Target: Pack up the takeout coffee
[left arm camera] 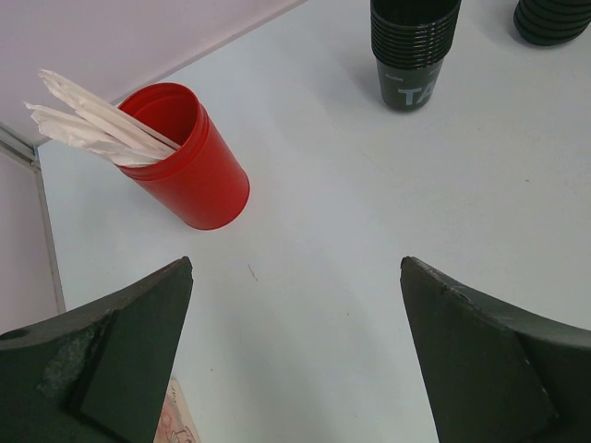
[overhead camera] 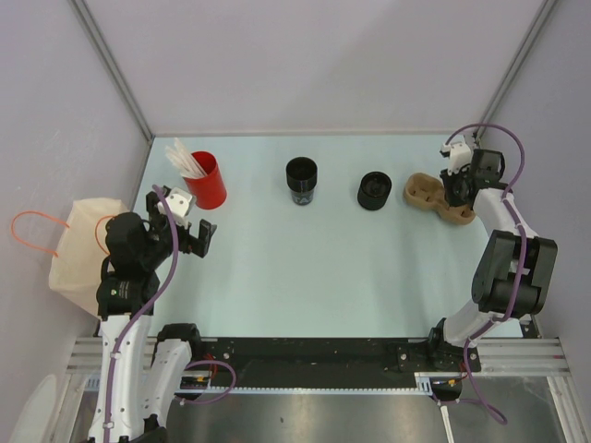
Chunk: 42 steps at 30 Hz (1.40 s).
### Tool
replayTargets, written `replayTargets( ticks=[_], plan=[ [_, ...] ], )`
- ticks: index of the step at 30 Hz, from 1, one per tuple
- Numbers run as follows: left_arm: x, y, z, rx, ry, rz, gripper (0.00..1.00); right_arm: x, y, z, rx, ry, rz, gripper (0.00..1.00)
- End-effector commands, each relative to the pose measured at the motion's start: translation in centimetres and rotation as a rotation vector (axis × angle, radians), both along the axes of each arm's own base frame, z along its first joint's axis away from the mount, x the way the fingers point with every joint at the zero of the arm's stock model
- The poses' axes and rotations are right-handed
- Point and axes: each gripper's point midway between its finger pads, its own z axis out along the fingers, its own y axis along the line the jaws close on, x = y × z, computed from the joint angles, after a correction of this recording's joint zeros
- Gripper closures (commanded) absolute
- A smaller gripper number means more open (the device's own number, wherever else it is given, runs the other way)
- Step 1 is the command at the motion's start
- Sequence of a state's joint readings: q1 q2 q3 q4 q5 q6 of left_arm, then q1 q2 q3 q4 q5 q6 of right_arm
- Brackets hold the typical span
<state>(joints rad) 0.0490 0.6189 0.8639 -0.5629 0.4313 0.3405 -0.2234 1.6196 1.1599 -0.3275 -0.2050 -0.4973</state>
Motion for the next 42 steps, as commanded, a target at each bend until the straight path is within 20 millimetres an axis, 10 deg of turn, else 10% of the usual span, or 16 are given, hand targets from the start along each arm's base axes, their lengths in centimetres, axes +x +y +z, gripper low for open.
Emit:
replayTargets(
  ticks=[1,34,42],
  plan=[
    [0.1,-0.2,0.7,-0.018,-0.028,-0.009,0.01,-0.6,0.2,-0.5,0.002,0.028,0.054,0.76],
    [0.1,-0.3,0.5,-0.019,-0.021,-0.015,0.01,-1.3,0.7,-3.4,0.004,0.117,0.12,0.72],
    [0.1,-0.2,0.4,-0.019,-0.021,-0.015,0.01,-1.1,0.9,-3.1,-0.003,0.107,0.118,0.85]
  ],
)
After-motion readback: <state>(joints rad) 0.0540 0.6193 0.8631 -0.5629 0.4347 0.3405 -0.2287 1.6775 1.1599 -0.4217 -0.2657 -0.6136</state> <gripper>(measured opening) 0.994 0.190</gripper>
